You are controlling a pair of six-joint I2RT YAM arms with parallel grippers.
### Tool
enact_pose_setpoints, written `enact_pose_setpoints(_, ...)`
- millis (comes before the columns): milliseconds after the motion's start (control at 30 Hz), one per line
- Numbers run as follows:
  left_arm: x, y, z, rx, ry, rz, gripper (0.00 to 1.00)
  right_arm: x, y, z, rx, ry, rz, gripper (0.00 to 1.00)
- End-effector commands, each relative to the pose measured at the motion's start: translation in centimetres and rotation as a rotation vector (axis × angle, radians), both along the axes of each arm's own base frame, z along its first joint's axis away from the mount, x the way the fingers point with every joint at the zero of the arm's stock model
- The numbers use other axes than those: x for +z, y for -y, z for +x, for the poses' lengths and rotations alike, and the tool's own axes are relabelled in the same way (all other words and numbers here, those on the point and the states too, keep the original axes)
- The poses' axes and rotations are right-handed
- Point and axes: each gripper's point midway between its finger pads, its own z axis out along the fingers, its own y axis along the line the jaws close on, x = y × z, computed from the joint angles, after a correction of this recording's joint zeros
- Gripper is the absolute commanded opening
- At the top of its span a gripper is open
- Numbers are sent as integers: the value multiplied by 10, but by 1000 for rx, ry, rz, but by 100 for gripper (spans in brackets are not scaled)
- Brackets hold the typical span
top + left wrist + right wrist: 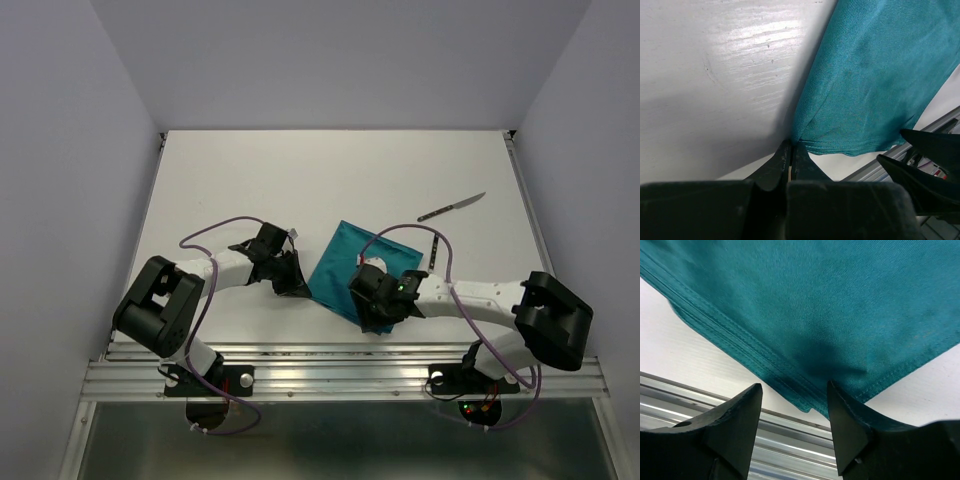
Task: Fold the napkin into a case and place the utensils inside
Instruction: Smooth out the square-folded napkin at the center of the board.
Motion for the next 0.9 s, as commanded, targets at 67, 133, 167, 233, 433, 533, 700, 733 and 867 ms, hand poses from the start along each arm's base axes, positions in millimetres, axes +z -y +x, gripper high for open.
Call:
enact_pose_setpoints(67,4,-5,6,-2,32,26,0,-6,-10,-6,104,-9,-29,59)
enact_pose_setpoints(133,5,-4,7,-2,34,25,0,-8,-10,-8,114,-12,-40,57)
enact_pose_setpoints(167,5,-4,7,-2,34,25,0,-10,-9,-9,114,-18,-49,55)
enact_pose_setpoints(233,5,-4,7,-1,35,26,0,-12,-8,-10,116,-14,-64,51)
enact_pose_setpoints(433,4,-6,8,8,33,34,0,-20,2,-10,89,-20,-115,37)
enact_pose_setpoints(533,4,-8,9,16,32,38,0,-21,6,-10,72,-14,-126,29)
enact_pose_setpoints(700,4,-20,14,70,34,49,0,-25,12,0,29,29,-167,17)
enact_pose_setpoints(733,4,-21,15,77,37,51,0,-25,13,5,24,51,-182,16)
enact_pose_setpoints(867,5,-27,20,109,43,55,0,-25,13,23,29,121,-247,13)
